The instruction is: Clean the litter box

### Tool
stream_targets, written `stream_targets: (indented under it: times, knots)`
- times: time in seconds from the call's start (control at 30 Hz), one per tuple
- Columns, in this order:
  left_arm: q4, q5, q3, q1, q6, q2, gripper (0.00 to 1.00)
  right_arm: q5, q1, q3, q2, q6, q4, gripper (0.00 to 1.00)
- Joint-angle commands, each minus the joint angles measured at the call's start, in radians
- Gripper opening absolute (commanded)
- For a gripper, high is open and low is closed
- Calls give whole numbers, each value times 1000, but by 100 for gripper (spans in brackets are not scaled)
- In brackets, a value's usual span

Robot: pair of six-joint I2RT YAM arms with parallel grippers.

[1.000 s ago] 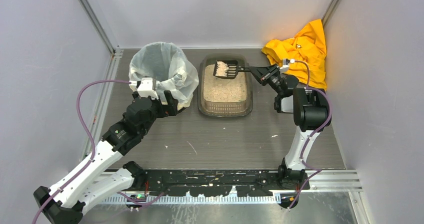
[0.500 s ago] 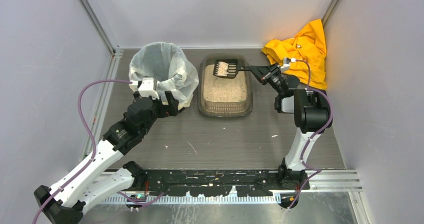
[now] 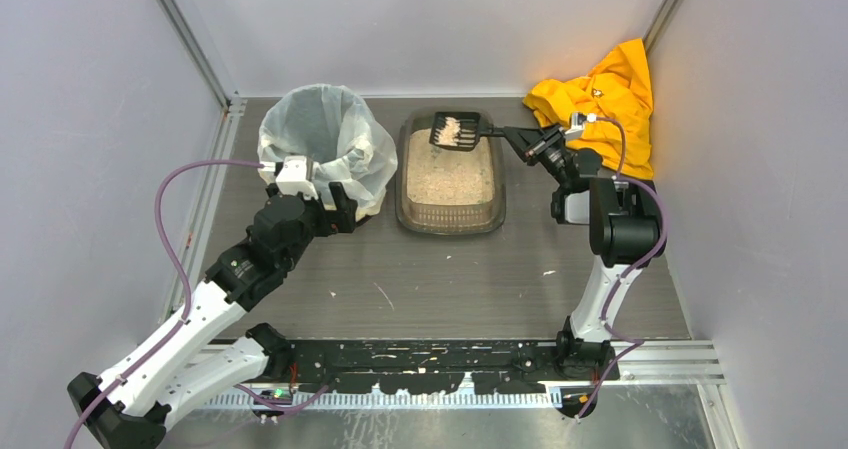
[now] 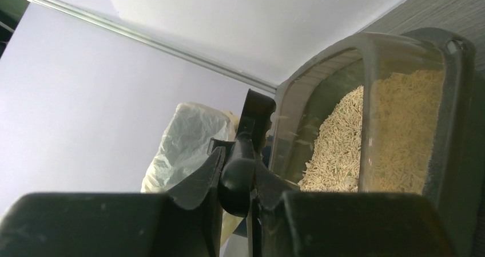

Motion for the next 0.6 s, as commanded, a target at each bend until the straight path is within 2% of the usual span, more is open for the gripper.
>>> stream_targets:
  times: [0.0, 0.1, 0.2, 0.27, 0.33, 0.4, 0.47, 0.5, 0.57]
  knots:
    - [59, 5, 5, 2, 2, -13, 97, 34, -7, -15, -53, -30, 67, 1]
    - [54, 2, 5, 3, 4, -14, 97, -93, 23, 43, -16, 11, 78, 1]
    - [65, 7, 2, 2, 5, -16, 97, 0, 0, -25, -56, -60, 39, 1]
    - [62, 6, 4, 3, 6, -17, 97, -74, 7, 16, -42, -75, -21, 1]
    - [63, 2, -1, 3, 9, -19, 97, -19, -9, -40, -50, -46, 70, 1]
    - [63, 2, 0, 2, 7, -16, 97, 58, -40, -80, -65, -58, 66, 1]
    - [62, -3, -1, 3, 5, -18, 97, -83, -30, 4, -27, -23, 51, 1]
    - [62, -5, -2, 2, 6, -19, 97, -82, -19, 10, -14, -6, 75, 1]
    - [68, 0, -2, 2, 8, -13, 97, 33, -18, -51, -41, -52, 59, 1]
